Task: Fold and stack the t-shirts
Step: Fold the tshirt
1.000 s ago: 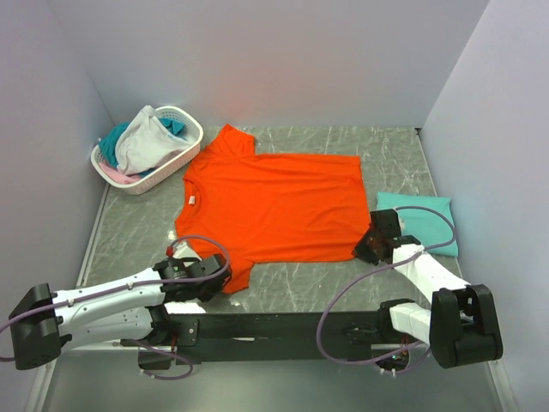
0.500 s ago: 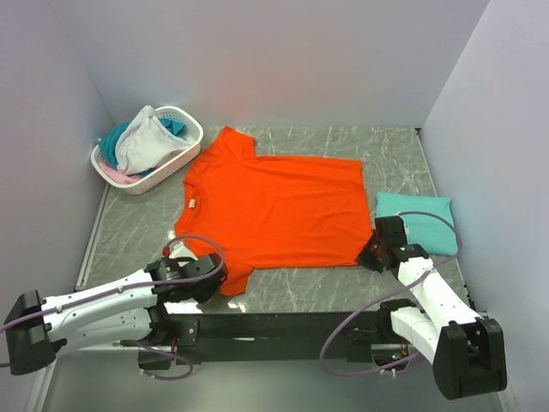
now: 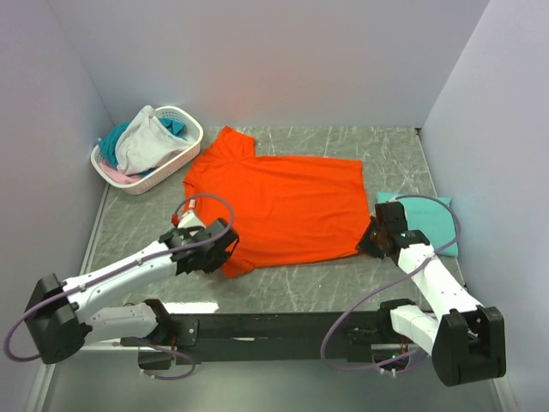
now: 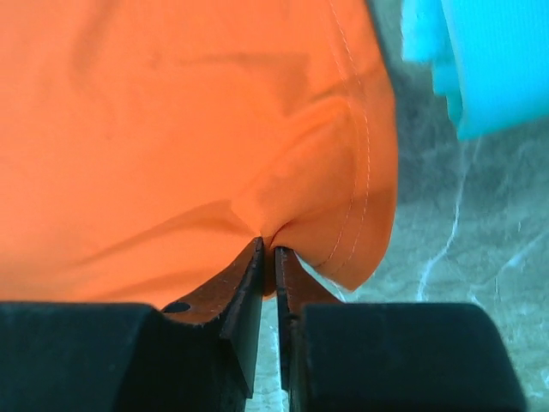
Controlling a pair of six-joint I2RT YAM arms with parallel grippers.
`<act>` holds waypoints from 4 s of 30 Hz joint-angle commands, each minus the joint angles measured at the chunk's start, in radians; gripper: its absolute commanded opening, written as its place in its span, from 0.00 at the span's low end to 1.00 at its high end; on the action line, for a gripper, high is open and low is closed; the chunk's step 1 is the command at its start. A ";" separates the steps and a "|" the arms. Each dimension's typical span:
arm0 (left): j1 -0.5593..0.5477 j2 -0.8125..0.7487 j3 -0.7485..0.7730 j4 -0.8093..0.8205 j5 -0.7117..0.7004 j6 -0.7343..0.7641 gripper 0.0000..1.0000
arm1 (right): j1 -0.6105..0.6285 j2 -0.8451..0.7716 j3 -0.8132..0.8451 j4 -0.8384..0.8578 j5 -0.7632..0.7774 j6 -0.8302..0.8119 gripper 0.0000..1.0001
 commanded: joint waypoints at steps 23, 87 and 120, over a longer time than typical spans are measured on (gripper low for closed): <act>0.211 0.320 0.364 0.212 -0.021 0.534 0.01 | 0.001 0.188 0.227 0.007 0.050 -0.077 0.18; 0.521 0.657 0.552 0.428 0.186 0.933 0.81 | -0.024 0.426 0.437 0.115 0.056 -0.162 0.39; 0.647 0.922 0.674 0.511 0.389 0.959 0.01 | 0.093 0.322 0.356 0.125 0.088 -0.228 0.46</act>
